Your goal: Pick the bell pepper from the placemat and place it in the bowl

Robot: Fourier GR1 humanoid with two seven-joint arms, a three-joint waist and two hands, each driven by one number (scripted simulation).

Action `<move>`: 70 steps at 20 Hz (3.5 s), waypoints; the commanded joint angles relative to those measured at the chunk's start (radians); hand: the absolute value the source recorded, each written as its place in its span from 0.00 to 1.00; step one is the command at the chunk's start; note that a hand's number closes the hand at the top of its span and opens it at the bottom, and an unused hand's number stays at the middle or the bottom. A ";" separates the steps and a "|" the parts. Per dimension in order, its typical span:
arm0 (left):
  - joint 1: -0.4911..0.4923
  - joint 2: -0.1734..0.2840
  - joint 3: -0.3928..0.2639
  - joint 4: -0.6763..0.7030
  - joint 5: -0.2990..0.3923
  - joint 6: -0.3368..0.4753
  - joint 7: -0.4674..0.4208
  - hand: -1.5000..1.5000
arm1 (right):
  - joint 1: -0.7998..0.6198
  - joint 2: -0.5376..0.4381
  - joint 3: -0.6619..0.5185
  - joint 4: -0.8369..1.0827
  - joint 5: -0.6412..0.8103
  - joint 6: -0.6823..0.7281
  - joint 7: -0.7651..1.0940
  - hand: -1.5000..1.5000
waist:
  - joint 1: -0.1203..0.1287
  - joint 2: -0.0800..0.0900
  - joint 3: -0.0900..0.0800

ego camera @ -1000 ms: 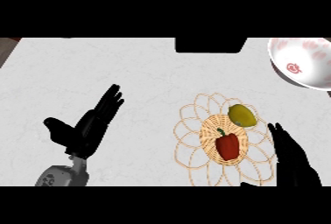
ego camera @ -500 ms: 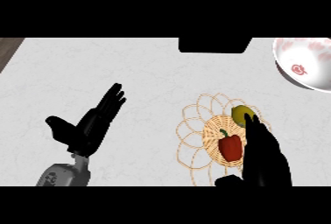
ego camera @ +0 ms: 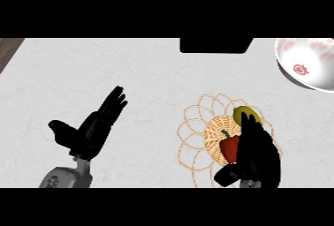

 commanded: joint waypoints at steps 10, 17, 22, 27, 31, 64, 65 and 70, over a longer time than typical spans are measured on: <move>-0.020 0.006 0.031 -0.002 0.008 -0.020 0.037 0.50 | -0.094 0.016 -0.024 0.134 -0.052 0.095 0.197 0.00 | -0.011 -0.003 0.001; 0.002 -0.050 -0.015 -0.024 -0.034 0.019 0.032 0.50 | -0.117 0.016 -0.014 0.169 -0.059 0.054 0.232 0.00 | -0.011 -0.004 0.002; -0.060 -0.047 0.020 -0.003 -0.051 0.033 0.044 0.50 | -0.116 0.016 -0.047 0.223 -0.022 0.009 0.162 0.00 | -0.016 -0.003 0.002; -0.010 -0.026 0.033 -0.069 -0.015 0.004 0.094 0.50 | -0.089 0.016 -0.059 0.290 -0.005 -0.051 0.120 0.00 | -0.009 -0.004 0.002; -0.042 -0.056 0.025 0.011 -0.045 -0.001 0.045 0.50 | -0.122 0.016 0.003 0.350 -0.017 -0.131 0.165 0.00 | -0.011 -0.002 0.002; -0.011 -0.067 0.090 -0.023 -0.054 -0.078 0.058 0.50 | -0.542 -0.157 -0.349 0.823 -0.015 -0.094 -0.421 1.00 | 0.009 0.004 0.003; -0.062 -0.066 0.100 -0.012 -0.063 -0.065 0.087 0.50 | -0.600 -0.113 -0.325 0.853 0.036 -0.099 -0.344 1.00 | 0.003 0.002 0.002; 0.012 -0.118 0.040 -0.072 -0.108 -0.020 0.099 0.50 | -0.609 -0.081 -0.311 0.696 0.059 -0.155 -0.306 1.00 | -0.008 -0.005 0.002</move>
